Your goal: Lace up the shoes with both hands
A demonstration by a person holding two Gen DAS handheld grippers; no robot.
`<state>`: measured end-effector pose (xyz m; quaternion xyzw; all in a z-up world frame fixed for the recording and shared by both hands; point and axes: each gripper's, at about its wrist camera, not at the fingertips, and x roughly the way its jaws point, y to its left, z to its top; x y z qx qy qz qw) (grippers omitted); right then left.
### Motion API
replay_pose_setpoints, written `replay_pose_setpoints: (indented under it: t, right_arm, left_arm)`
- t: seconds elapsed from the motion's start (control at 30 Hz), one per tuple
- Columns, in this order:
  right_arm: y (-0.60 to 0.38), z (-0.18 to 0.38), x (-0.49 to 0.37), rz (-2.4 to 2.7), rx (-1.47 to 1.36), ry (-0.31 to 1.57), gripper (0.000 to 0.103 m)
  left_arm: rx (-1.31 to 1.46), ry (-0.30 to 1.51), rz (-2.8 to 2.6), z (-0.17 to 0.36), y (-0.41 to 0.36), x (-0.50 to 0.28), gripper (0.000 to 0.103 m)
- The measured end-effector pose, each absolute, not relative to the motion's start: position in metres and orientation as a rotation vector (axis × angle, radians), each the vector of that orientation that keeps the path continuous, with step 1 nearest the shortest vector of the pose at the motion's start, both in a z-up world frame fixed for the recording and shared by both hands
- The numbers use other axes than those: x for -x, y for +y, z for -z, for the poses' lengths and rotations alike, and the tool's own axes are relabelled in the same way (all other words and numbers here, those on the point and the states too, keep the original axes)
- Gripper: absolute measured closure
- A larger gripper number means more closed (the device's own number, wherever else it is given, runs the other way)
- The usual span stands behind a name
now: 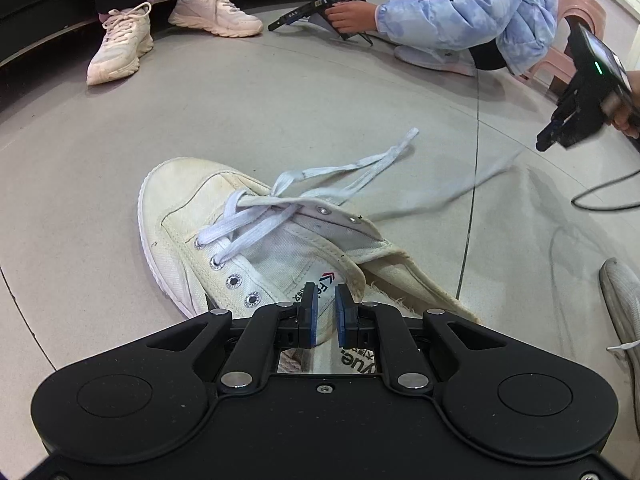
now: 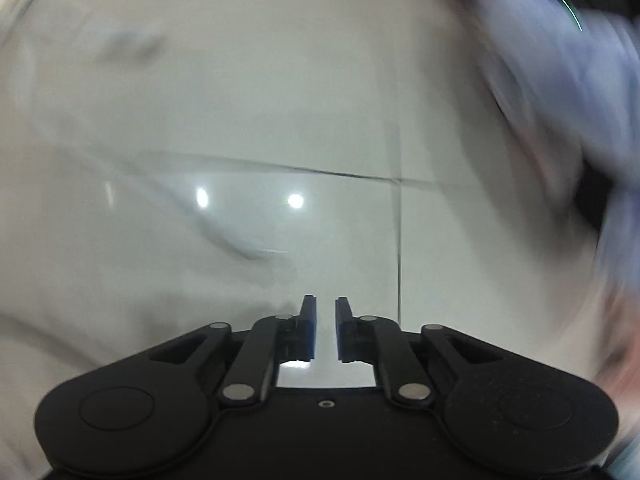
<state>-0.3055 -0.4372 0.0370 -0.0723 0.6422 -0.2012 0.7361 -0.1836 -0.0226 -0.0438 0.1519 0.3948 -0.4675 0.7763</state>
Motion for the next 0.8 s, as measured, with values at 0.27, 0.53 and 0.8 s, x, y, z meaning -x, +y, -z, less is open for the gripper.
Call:
replay_pose_setpoints:
  t: [0.27,0.53,0.8]
  right_arm:
    - [-0.296,-0.047,0.255,-0.390,0.522,1.094,0.090]
    - [-0.186,0.018,0.213,-0.830,0.756,1.051,0.090]
    - [-0.174,0.033,0.193,-0.921,0.803,1.054,0.090]
  left_arm:
    - [-0.364,0.849,1.031,0.042,-0.022,0.185,0.094]
    - [-0.363,0.854,1.028,0.042,-0.022,0.186,0.094]
    - [-0.341,0.858,1.039,0.042,-0.016,0.183,0.094]
